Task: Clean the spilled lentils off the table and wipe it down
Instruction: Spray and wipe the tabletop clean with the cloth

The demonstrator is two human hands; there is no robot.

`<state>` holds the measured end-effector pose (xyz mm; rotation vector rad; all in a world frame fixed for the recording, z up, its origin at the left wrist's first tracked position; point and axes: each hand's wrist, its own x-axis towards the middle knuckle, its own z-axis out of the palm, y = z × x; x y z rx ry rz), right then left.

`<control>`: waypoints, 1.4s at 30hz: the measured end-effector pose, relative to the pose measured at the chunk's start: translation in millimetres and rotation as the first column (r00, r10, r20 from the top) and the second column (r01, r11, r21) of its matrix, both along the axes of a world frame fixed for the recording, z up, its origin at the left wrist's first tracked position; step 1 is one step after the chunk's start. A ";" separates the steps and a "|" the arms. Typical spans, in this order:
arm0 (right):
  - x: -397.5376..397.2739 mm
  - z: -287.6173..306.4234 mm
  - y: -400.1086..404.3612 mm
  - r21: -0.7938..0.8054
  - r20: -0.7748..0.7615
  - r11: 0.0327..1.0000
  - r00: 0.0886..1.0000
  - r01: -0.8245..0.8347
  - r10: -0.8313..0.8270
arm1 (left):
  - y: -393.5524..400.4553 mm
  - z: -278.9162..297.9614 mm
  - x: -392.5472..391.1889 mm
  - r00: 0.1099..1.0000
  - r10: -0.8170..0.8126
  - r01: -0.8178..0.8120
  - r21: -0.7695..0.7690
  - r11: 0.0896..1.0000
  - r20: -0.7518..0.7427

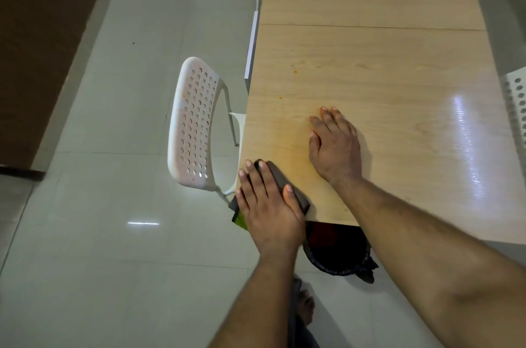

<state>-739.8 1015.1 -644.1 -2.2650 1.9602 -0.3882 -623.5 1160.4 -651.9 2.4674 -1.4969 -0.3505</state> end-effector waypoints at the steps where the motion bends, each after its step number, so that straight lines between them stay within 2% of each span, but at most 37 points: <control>1: 0.6 -0.3 0.1 -0.006 -0.005 1.000 1.000 0.002 -0.002 | -11.0 -1.8 4.9 1.000 0.020 -0.020 0.001 1.000 0.009; 6: 2.3 -0.5 0.7 -0.006 -0.027 1.000 1.000 0.012 -0.012 | -68.7 -8.4 31.7 0.991 0.136 -0.136 0.028 0.990 0.001; 9: -0.4 -1.8 1.6 -0.009 -0.050 1.000 0.999 0.007 -0.007 | -60.8 -6.1 21.0 0.983 0.182 -0.182 0.020 0.983 -0.019; 13: 0.0 -1.0 3.0 0.007 -0.071 1.000 0.997 0.005 -0.004 | -7.5 -2.0 -1.5 0.997 0.078 -0.078 0.013 0.997 0.020; 15: 2.0 0.1 2.1 0.013 -0.074 1.000 0.997 0.008 -0.007 | -7.2 -0.8 3.6 0.998 0.058 -0.058 0.032 0.998 0.010; 18: 2.5 0.3 1.7 0.021 -0.075 1.000 0.997 0.012 -0.010 | -32.3 0.1 19.5 0.999 -0.032 0.030 0.054 0.998 0.031; 21: 2.3 -0.7 3.6 0.019 -0.065 1.000 0.998 0.010 -0.009 | -71.0 2.1 37.4 0.987 -0.160 0.159 0.015 0.987 0.036; 24: 4.0 -2.2 0.0 0.001 -0.046 1.000 0.999 0.023 -0.023 | -137.4 1.2 52.6 0.968 -0.246 0.247 -0.024 0.969 0.046; 28: 4.7 2.6 -14.7 0.001 -0.042 0.999 0.998 0.044 -0.044 | -215.1 1.4 60.1 0.956 -0.291 0.291 0.005 0.957 0.045; 36: 3.3 19.8 -131.3 0.114 -0.164 0.992 0.986 0.056 -0.037 | -166.1 5.4 66.4 0.932 -0.356 0.358 -0.024 0.933 0.066; 39: 1.8 15.2 -138.6 0.074 -0.174 0.996 0.984 0.052 -0.038 | -190.6 4.2 71.7 0.917 -0.392 0.394 -0.008 0.919 0.070; 42: 2.4 10.0 -140.8 0.060 -0.179 0.996 0.983 0.060 -0.048 | -259.0 2.8 80.1 0.907 -0.417 0.419 -0.023 0.908 0.060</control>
